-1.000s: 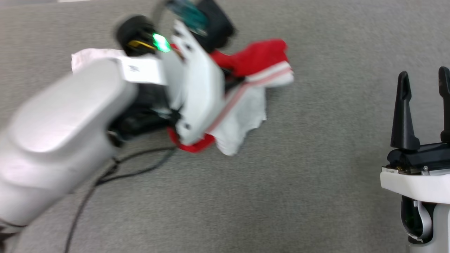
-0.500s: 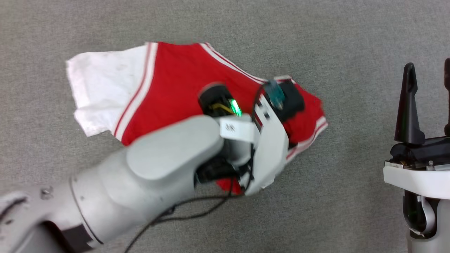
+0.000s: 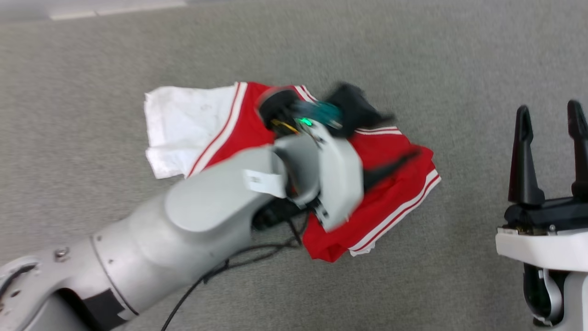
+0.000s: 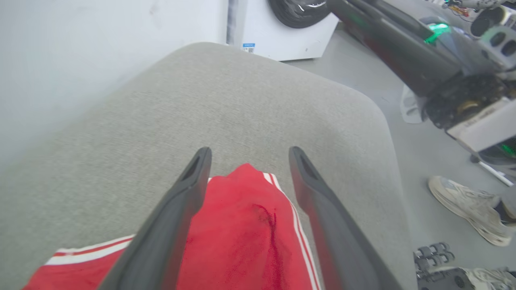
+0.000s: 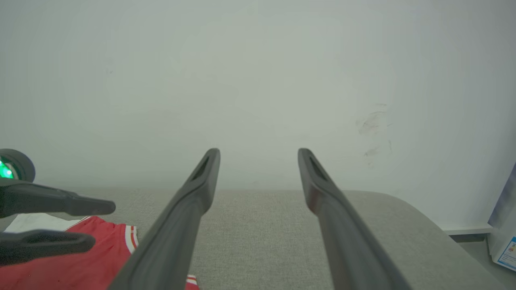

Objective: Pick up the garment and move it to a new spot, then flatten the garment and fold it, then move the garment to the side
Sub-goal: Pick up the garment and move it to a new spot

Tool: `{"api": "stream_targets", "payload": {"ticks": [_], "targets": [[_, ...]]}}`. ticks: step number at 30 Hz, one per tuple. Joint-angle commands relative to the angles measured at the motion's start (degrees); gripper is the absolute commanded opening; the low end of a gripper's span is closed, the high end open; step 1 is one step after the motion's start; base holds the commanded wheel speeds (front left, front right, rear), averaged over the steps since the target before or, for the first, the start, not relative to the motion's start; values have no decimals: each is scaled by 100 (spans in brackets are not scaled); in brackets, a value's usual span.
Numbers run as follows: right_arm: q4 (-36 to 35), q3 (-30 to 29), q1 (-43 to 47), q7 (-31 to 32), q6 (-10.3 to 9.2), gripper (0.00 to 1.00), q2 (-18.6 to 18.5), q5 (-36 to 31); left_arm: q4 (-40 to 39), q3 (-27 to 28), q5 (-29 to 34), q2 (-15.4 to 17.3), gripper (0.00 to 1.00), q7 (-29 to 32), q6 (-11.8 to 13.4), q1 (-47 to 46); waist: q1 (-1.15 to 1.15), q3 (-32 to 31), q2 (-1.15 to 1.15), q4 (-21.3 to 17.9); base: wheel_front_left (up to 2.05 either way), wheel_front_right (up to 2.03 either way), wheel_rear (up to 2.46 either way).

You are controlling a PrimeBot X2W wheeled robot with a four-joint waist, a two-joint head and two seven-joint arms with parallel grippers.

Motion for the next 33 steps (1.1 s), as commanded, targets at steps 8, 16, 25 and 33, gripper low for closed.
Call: {"api": "stream_targets", "payload": {"ticks": [8, 16, 25, 33], "targets": [[95, -88, 418, -14, -2, 100, 6, -110, 367, 663, 626, 506, 100, -1821, 853, 595, 0, -845, 0, 494, 0, 0, 0], [175, -204, 716, -14, -2, 100, 7, -173, -83, 1839, 1545, 976, 100, -2092, 2096, 1897, 0, -1247, 0, 801, 0, 0, 0], [309, -261, 1002, -14, -2, 100, 7, -169, -961, 3701, 2786, 926, 100, -2089, 2829, 4080, 0, -1590, 0, 1024, 0, 0, 0], [497, -236, 1200, -14, -2, 100, 7, -97, -1222, 4736, 3523, 481, 100, -2090, 2729, 5350, 0, -1757, 0, 1118, 0, 0, 0]]}}
